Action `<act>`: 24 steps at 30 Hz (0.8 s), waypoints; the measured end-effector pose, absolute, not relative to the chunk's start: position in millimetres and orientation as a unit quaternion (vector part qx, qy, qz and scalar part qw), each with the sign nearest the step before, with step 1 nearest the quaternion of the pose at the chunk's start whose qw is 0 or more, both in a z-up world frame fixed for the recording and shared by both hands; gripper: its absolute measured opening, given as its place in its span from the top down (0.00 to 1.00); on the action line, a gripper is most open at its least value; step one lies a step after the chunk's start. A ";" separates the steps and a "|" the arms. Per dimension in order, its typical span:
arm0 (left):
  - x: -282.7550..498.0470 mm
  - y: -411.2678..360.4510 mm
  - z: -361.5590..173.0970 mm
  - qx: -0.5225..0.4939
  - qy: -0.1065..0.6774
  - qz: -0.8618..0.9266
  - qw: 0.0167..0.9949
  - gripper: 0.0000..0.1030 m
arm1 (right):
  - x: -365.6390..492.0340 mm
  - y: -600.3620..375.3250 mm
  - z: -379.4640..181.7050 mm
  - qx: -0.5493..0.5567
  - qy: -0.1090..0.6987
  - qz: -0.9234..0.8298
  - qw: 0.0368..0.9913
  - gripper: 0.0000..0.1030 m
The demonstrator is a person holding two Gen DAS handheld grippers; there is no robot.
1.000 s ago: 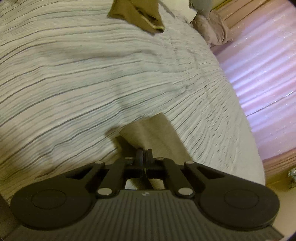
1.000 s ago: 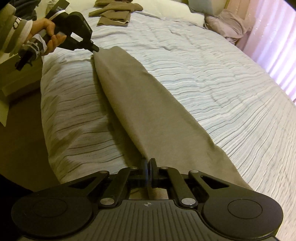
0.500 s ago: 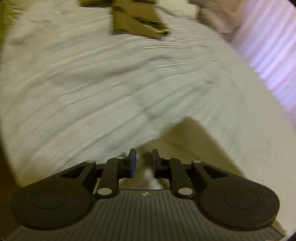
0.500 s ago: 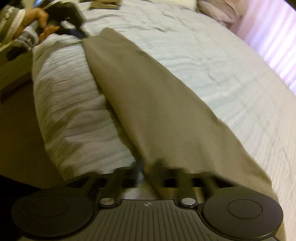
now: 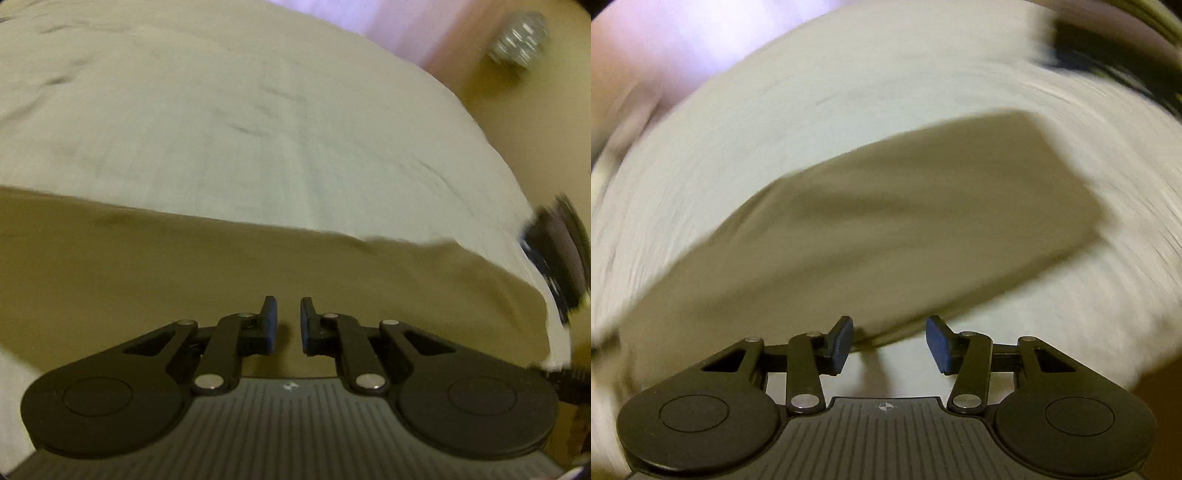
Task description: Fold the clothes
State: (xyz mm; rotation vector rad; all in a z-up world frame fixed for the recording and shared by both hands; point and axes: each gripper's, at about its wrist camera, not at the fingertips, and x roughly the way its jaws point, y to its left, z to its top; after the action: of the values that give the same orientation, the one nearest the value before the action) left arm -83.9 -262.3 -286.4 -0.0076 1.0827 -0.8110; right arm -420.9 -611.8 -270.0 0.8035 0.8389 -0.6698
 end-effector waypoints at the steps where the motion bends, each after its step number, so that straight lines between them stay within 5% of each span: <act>1: -87.8 -272.4 -288.1 -0.001 0.504 -0.385 0.773 0.91 | -438.7 -624.9 -270.9 0.413 0.359 -0.329 0.770 0.54; 3: -95.3 -289.4 -290.9 0.007 0.509 -0.400 0.762 0.91 | -473.4 -648.7 -274.4 0.491 0.295 -0.359 0.737 0.63; 7: -106.9 -311.8 -295.4 0.029 0.515 -0.414 0.750 0.91 | -513.9 -674.0 -295.9 0.629 0.182 -0.349 0.670 0.64; 11: -109.4 -321.2 -296.5 0.039 0.522 -0.412 0.746 0.91 | -519.0 -680.6 -312.2 0.679 0.148 -0.326 0.642 0.71; 14: -112.2 -326.3 -297.8 0.043 0.527 -0.409 0.744 0.91 | -519.6 -684.7 -320.4 0.690 0.139 -0.322 0.633 0.95; 24: -108.8 -348.6 -292.8 0.086 0.528 -0.421 0.732 0.91 | -498.8 -688.2 -278.8 0.515 0.310 -0.371 0.708 0.96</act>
State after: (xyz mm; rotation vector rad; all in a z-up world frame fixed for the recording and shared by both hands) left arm -108.8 -348.6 -292.8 0.1894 1.1624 -0.9254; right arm -498.8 -688.2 -278.8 1.1449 0.6877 -0.8243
